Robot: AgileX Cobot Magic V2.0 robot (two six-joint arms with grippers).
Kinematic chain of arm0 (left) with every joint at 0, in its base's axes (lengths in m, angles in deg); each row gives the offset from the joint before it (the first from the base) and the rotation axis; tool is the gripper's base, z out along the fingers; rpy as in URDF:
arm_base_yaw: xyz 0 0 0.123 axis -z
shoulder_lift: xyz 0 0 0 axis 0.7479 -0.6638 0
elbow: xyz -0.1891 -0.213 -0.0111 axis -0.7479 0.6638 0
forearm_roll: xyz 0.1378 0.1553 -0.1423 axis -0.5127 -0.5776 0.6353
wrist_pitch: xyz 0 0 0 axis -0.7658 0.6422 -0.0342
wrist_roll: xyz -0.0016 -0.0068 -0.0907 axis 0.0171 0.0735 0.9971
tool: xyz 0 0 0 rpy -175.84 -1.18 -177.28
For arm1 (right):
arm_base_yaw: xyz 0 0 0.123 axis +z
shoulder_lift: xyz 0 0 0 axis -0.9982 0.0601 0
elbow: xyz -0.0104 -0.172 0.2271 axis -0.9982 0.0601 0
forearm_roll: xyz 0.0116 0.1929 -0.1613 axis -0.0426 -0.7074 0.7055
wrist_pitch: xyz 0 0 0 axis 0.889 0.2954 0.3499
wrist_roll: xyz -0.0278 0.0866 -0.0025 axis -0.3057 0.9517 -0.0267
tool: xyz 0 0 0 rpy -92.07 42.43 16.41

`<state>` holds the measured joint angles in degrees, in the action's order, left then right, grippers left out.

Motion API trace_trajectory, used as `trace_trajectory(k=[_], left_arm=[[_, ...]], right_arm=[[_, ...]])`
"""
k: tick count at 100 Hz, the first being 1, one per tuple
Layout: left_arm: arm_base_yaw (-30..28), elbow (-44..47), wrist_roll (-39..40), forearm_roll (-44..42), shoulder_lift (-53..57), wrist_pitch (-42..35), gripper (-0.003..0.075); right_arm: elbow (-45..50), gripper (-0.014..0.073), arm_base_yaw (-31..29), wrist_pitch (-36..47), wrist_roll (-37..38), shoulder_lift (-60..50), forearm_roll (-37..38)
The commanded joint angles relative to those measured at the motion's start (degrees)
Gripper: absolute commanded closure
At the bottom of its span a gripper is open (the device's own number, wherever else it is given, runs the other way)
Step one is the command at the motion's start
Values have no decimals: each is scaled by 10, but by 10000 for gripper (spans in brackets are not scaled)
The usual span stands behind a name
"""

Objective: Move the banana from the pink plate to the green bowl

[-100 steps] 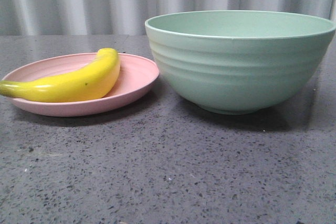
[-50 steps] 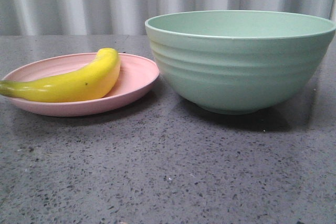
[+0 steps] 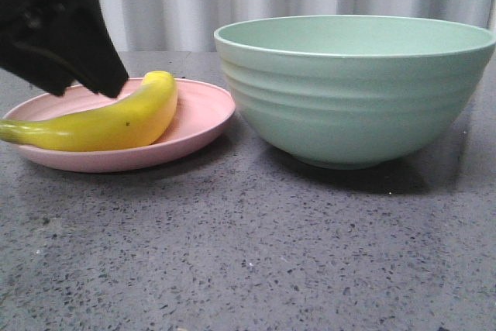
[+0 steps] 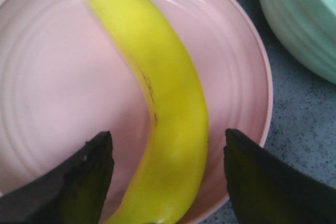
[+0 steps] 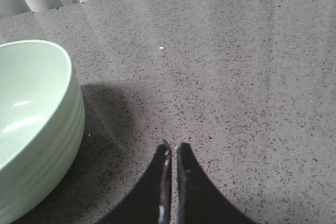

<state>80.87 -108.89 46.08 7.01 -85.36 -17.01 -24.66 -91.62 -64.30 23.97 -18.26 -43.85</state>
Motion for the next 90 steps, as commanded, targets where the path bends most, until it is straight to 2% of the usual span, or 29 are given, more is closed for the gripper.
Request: trace_trajectory(k=[1, 36, 66, 90], left_arm=[[5, -25, 0, 12, -14, -18, 300], [5, -27, -1, 21, -69, -20, 300], [5, -27, -1, 21, -72, -27, 307], [5, -27, -1, 21, -72, -27, 446]], right_arm=[[-15, 655, -3, 46, -5, 7, 4], [-15, 655, -3, 47, -5, 7, 3], [-15, 655, -3, 52, -5, 7, 2], [-15, 655, -3, 71, -5, 7, 2]])
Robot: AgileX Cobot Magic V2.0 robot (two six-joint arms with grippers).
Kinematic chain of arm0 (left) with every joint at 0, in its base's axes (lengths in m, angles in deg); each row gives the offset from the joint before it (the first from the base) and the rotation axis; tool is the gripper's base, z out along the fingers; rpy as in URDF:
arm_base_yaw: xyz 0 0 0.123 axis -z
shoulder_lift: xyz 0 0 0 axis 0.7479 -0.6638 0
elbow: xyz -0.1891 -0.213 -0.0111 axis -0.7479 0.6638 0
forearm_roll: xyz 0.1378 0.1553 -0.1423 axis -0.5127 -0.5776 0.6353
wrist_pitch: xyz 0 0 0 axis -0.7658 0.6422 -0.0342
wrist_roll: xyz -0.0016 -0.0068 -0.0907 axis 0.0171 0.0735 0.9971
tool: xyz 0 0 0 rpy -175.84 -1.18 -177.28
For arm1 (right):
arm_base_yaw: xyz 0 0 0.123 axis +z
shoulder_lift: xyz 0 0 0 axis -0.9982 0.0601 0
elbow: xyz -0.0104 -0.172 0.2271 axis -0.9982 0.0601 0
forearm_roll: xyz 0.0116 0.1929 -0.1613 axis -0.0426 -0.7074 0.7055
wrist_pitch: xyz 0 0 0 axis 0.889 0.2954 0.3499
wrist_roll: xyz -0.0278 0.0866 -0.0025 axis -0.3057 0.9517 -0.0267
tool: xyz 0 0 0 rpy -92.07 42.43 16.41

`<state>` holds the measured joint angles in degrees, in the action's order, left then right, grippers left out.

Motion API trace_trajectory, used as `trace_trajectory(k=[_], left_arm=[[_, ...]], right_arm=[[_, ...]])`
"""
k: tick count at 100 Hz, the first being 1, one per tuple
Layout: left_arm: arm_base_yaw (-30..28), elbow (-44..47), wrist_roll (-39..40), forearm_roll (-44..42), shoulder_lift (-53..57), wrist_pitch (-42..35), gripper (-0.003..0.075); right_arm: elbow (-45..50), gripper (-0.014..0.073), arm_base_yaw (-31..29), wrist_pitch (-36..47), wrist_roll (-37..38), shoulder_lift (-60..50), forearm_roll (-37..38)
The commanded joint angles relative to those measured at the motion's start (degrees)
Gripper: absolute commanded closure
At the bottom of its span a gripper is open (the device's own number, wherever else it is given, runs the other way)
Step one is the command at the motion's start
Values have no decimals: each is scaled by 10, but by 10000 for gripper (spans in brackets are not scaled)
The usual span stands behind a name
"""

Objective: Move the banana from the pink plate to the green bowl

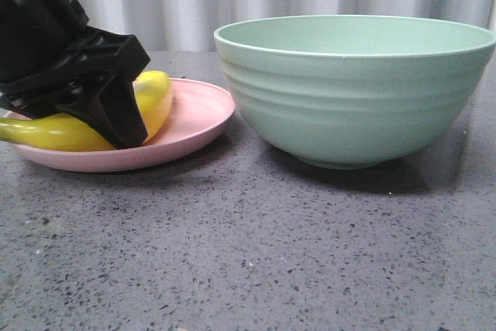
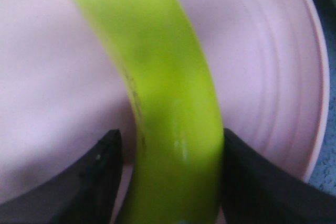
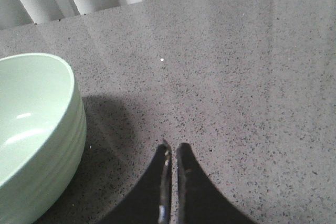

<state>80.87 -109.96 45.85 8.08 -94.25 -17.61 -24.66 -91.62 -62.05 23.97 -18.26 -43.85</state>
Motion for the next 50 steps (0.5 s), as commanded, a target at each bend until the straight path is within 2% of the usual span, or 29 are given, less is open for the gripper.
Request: trace_trajectory(k=[1, 12, 27, 50], left_arm=[[5, -17, 1, 10, 17, -21, 449], [5, -25, 1, 10, 17, -21, 493], [5, -53, 0, 10, 24, -11, 499], [28, -114, -47, 64, 44, 13, 499]], right_arm=[[-15, 655, -3, 48, -5, 7, 2], [-15, 655, -1, 36, -5, 7, 2], [-28, 655, 14, 6, -5, 9, 22], [-129, 654, 51, -120, -5, 76, 55]])
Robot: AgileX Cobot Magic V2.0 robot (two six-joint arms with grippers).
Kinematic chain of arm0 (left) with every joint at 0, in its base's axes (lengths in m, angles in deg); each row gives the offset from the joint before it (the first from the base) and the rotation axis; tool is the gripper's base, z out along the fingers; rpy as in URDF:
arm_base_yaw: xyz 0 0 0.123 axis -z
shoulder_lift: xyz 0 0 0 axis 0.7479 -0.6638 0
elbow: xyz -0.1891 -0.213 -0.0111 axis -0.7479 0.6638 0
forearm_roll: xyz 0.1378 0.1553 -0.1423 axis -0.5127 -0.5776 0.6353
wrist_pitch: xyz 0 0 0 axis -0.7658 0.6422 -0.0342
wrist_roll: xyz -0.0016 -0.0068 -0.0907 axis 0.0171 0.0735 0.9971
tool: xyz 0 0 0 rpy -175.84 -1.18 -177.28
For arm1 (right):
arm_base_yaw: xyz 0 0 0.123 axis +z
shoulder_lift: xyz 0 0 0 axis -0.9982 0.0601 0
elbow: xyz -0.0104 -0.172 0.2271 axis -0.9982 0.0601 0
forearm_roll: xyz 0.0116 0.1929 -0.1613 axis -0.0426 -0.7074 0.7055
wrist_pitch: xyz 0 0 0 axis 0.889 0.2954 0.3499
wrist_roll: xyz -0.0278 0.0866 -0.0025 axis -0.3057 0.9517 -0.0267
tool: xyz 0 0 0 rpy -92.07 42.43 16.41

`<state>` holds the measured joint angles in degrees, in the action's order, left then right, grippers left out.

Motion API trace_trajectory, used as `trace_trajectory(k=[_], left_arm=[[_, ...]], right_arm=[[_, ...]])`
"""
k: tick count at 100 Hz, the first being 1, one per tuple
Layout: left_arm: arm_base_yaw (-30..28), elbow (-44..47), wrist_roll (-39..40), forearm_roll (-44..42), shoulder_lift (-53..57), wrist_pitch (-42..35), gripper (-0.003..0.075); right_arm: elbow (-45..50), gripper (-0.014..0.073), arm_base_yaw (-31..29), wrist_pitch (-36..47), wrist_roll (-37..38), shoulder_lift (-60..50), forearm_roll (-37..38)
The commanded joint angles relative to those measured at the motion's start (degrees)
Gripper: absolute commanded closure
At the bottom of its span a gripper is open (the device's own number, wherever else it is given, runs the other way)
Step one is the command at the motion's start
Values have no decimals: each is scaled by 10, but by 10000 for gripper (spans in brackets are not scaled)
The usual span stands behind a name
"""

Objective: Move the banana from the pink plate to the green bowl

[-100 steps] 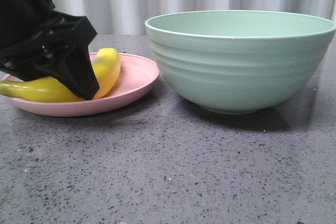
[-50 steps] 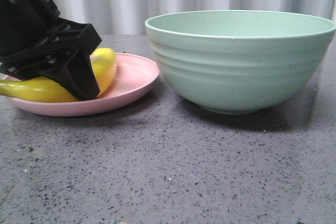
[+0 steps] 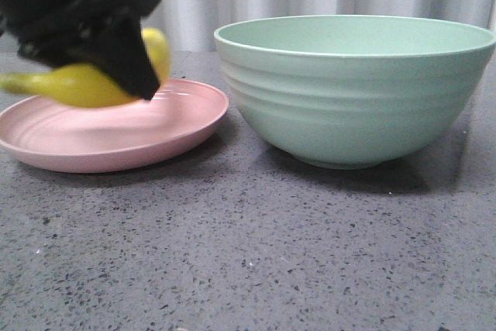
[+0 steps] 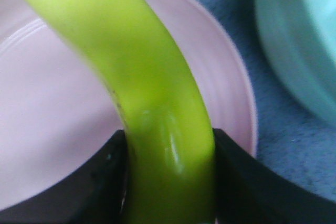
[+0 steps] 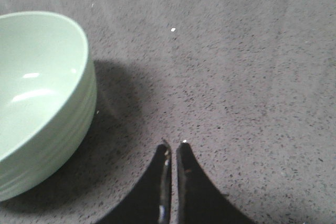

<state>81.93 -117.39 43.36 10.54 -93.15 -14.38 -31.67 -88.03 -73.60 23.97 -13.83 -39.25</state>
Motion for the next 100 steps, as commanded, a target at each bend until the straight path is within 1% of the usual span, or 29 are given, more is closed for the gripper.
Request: trace_trajectory(k=[1, 9, 14, 19, 31, 36, 41, 45, 56, 71, 91, 100], left_arm=[[20, -44, -23, 41, 33, -19, 499], [41, -64, -24, 43, 37, -17, 499], [54, -75, -24, 43, 37, -15, 499], [69, -85, -31, 46, 37, -15, 499], [106, -102, -36, 52, 37, -15, 499], [122, -108, -36, 52, 37, -15, 499], [135, -108, -36, 52, 37, -18, 499], [145, -108, -37, 52, 37, -18, 499], [168, -108, -37, 65, 32, -15, 499], [199, -108, -40, 68, 26, -15, 499], [206, -108, -40, 77, 19, -16, 499], [206, -108, -40, 78, 19, -17, 499]], right_arm=[[-62, 654, 17, -11, -5, 38, 9], [-114, 640, 38, -52, -5, 76, 9], [-146, 594, 53, -81, -5, 102, 9], [-178, 517, 66, -106, -5, 128, 2], [-252, 262, 96, -145, -5, 183, -44], [-279, 186, 108, -152, -5, 205, -69], [-307, 141, 119, -156, -5, 228, -96], [-324, 126, 128, -156, -5, 243, -121], [-369, 126, 149, -154, -5, 290, -170], [-406, 126, 158, -154, -5, 350, -225], [-421, 126, 158, -157, -5, 413, -288], [-421, 133, 158, -157, -5, 429, -292]])
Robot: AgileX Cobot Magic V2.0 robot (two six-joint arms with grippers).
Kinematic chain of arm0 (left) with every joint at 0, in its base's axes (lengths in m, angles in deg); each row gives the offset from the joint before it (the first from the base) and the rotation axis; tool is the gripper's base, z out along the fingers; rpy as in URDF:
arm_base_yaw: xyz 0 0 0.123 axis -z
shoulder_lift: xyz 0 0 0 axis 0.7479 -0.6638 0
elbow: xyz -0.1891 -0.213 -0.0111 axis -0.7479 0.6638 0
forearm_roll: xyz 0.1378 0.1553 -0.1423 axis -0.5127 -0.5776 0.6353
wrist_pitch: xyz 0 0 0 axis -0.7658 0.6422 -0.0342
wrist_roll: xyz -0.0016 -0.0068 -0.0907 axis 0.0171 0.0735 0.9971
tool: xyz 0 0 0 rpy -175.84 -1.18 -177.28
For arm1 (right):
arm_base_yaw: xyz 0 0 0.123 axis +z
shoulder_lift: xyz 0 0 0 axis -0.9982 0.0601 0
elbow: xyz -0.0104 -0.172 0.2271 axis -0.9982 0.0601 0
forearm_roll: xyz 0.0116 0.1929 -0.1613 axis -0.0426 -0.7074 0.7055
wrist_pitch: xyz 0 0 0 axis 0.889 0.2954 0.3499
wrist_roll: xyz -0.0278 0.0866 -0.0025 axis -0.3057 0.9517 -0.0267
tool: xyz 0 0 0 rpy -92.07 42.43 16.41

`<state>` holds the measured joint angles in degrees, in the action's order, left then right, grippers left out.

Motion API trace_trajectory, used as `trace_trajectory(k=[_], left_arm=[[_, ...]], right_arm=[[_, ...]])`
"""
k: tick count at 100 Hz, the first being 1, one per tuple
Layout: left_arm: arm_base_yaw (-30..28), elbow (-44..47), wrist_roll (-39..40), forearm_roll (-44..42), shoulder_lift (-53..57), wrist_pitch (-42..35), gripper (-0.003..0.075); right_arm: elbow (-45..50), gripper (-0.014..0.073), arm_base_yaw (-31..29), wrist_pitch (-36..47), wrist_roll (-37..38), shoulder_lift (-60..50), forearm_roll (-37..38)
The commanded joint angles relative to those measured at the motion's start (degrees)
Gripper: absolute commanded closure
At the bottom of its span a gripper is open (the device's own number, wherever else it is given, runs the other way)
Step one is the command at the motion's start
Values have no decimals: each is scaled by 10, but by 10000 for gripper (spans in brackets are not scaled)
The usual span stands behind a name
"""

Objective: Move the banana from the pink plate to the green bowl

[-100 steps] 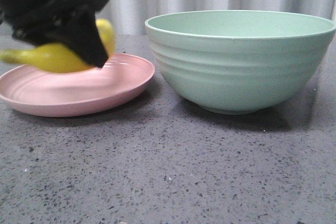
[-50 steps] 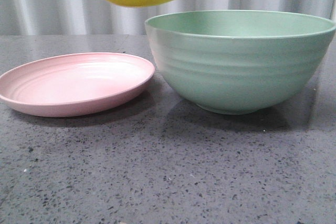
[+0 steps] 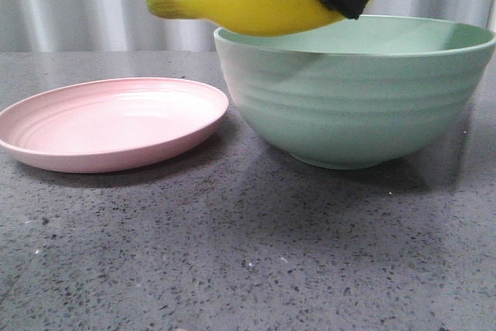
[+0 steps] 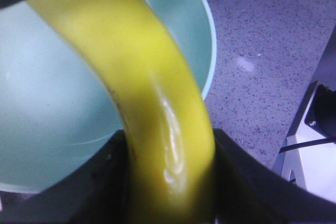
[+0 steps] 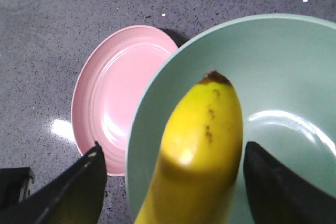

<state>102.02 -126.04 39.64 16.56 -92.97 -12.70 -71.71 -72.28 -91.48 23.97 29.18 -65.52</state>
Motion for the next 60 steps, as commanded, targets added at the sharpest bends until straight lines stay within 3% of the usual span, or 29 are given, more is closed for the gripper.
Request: trace_trajectory(k=[1, 28, 60], left_arm=[[5, -22, -2, 17, 17, -34, 499], [5, -22, -10, 17, 17, -40, 498], [5, -22, -11, 17, 17, -54, 379]], right_arm=[[-21, 135, 1, 22, -5, -1, -29], [-21, 146, 1, 24, -5, 7, -29], [-21, 482, 1, 26, -5, 7, -39]])
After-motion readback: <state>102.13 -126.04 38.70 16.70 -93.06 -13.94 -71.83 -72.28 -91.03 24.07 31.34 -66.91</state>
